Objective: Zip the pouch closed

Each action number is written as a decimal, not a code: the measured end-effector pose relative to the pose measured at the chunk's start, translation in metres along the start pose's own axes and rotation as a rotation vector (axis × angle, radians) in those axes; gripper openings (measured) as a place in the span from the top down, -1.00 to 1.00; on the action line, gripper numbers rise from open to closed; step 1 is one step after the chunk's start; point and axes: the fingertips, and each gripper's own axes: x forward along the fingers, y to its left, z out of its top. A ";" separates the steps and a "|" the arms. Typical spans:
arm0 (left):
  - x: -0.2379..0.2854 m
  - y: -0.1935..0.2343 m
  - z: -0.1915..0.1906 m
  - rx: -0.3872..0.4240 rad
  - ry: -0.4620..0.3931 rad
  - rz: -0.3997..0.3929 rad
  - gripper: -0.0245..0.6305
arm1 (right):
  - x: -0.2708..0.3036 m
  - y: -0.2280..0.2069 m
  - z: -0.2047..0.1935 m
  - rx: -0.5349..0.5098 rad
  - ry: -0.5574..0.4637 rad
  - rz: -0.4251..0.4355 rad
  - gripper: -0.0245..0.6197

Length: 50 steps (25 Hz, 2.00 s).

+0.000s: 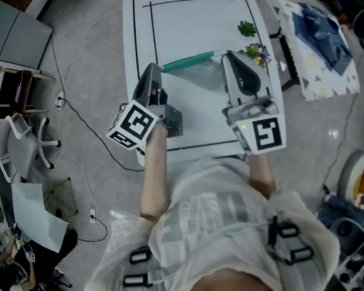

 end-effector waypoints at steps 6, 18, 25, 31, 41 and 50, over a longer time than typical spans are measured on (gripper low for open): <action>0.000 0.007 -0.003 0.104 0.017 0.045 0.91 | 0.000 0.001 0.001 0.004 -0.007 0.003 0.90; -0.009 0.024 0.008 0.520 0.052 0.186 0.91 | 0.005 0.021 -0.027 0.024 0.119 0.058 0.90; -0.010 0.030 0.004 0.730 0.112 0.227 0.91 | 0.007 0.019 -0.062 0.051 0.283 0.080 0.90; -0.012 0.030 0.000 0.785 0.119 0.243 0.91 | 0.005 0.013 -0.090 0.056 0.355 0.045 0.90; -0.014 0.036 0.014 0.834 0.026 0.314 0.90 | -0.008 -0.015 -0.122 0.082 0.439 -0.063 0.90; -0.015 0.033 0.015 0.838 0.020 0.308 0.90 | -0.022 -0.033 -0.169 0.099 0.598 -0.168 0.90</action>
